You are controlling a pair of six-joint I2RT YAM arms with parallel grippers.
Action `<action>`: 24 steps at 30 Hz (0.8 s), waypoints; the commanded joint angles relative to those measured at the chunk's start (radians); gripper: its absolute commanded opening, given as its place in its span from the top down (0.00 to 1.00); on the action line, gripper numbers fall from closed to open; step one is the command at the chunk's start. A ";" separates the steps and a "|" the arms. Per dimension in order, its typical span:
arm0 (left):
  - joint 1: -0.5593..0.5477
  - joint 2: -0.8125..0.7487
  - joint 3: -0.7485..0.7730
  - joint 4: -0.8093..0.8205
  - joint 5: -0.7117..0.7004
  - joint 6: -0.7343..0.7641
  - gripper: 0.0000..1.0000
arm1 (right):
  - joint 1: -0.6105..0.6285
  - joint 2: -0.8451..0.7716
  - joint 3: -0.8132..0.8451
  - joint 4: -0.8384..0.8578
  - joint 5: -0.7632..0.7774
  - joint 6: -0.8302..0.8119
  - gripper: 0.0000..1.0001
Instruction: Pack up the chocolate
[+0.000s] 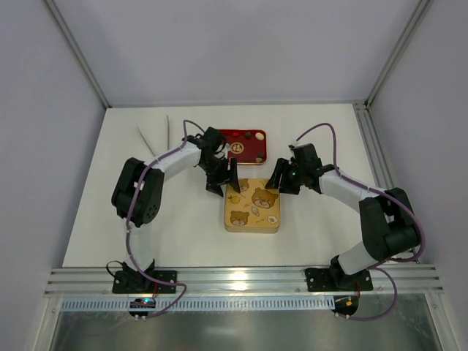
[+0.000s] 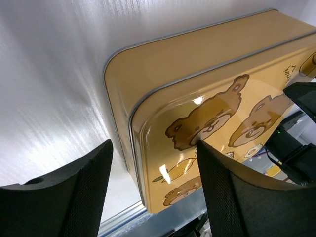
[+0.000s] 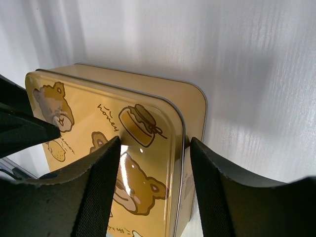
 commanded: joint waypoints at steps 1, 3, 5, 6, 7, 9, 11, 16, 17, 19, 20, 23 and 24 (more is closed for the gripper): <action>0.005 -0.023 -0.081 0.048 -0.038 -0.012 0.34 | -0.005 0.004 -0.010 -0.021 0.065 -0.022 0.41; 0.006 -0.048 -0.148 0.077 -0.043 -0.043 0.36 | -0.005 0.009 -0.011 -0.023 0.065 -0.025 0.41; 0.005 -0.062 -0.193 0.123 -0.043 -0.063 0.38 | -0.005 0.004 -0.021 -0.019 0.065 -0.024 0.41; 0.005 -0.074 -0.231 0.134 -0.043 -0.078 0.39 | -0.005 0.001 -0.024 -0.018 0.068 -0.021 0.41; 0.005 -0.077 -0.250 0.149 -0.041 -0.084 0.39 | -0.005 -0.002 -0.031 -0.013 0.070 -0.019 0.40; 0.005 -0.076 -0.279 0.169 -0.037 -0.095 0.39 | -0.005 0.003 -0.033 -0.010 0.065 -0.021 0.36; 0.005 -0.071 -0.294 0.183 -0.027 -0.098 0.40 | -0.005 0.020 -0.027 -0.013 0.055 -0.025 0.36; 0.000 -0.099 -0.354 0.231 -0.006 -0.136 0.41 | -0.003 0.032 -0.042 -0.001 0.052 -0.024 0.39; 0.000 -0.102 -0.388 0.263 -0.001 -0.144 0.41 | -0.003 0.031 -0.042 -0.001 0.053 -0.025 0.39; 0.000 -0.114 -0.412 0.284 0.000 -0.155 0.41 | -0.003 0.027 -0.041 -0.004 0.056 -0.025 0.39; 0.000 -0.119 -0.428 0.291 0.002 -0.155 0.41 | -0.003 0.024 -0.039 -0.006 0.056 -0.027 0.38; 0.002 -0.148 -0.419 0.294 0.000 -0.141 0.39 | -0.003 0.008 -0.021 -0.024 0.065 -0.033 0.38; 0.003 -0.154 -0.409 0.274 -0.001 -0.136 0.39 | -0.003 0.001 -0.005 -0.041 0.070 -0.036 0.37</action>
